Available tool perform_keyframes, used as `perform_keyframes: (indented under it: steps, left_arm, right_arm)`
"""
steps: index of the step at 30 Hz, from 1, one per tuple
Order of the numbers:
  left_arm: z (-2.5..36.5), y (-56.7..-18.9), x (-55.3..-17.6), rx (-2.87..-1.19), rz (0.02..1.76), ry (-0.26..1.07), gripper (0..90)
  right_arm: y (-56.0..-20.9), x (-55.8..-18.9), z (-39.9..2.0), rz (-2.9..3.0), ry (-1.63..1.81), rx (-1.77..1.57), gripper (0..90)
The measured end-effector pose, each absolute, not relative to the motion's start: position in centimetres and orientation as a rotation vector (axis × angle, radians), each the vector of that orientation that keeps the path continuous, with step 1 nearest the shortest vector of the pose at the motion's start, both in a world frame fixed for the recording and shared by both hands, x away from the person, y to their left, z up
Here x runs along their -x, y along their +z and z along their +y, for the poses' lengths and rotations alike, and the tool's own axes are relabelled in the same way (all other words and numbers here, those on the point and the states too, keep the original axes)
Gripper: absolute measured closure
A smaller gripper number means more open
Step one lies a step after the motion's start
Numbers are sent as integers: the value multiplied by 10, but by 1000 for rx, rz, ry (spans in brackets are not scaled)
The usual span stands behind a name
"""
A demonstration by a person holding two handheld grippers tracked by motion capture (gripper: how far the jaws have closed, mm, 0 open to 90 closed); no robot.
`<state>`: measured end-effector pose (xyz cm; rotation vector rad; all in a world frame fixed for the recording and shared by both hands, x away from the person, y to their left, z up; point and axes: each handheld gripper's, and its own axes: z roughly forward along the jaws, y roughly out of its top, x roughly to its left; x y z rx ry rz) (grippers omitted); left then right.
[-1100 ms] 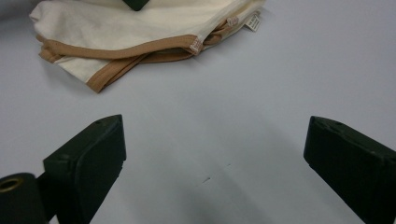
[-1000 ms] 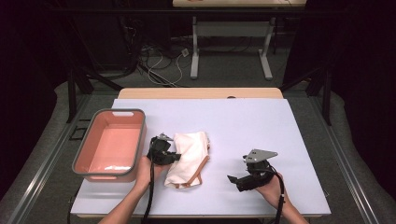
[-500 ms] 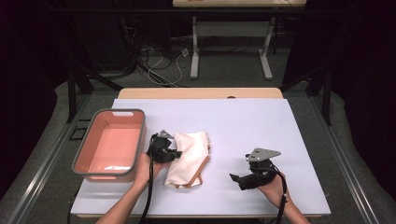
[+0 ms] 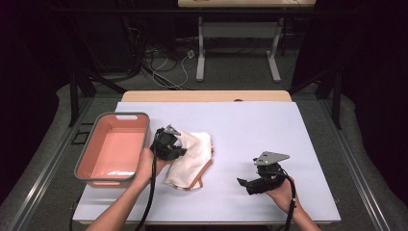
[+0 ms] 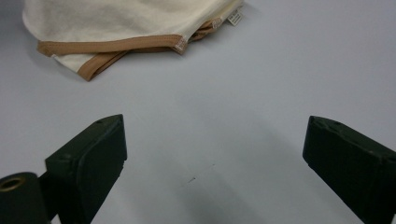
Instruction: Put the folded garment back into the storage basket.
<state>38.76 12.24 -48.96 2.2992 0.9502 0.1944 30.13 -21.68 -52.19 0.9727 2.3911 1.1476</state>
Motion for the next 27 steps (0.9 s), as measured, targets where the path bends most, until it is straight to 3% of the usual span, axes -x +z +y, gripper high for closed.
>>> perform_keyframes:
  steps: [27]
  left_arm:
    - [119,-435,-405,-2572,757,305,858]
  right_arm:
    - [-523,-301,-216,2401,1144,-960,56]
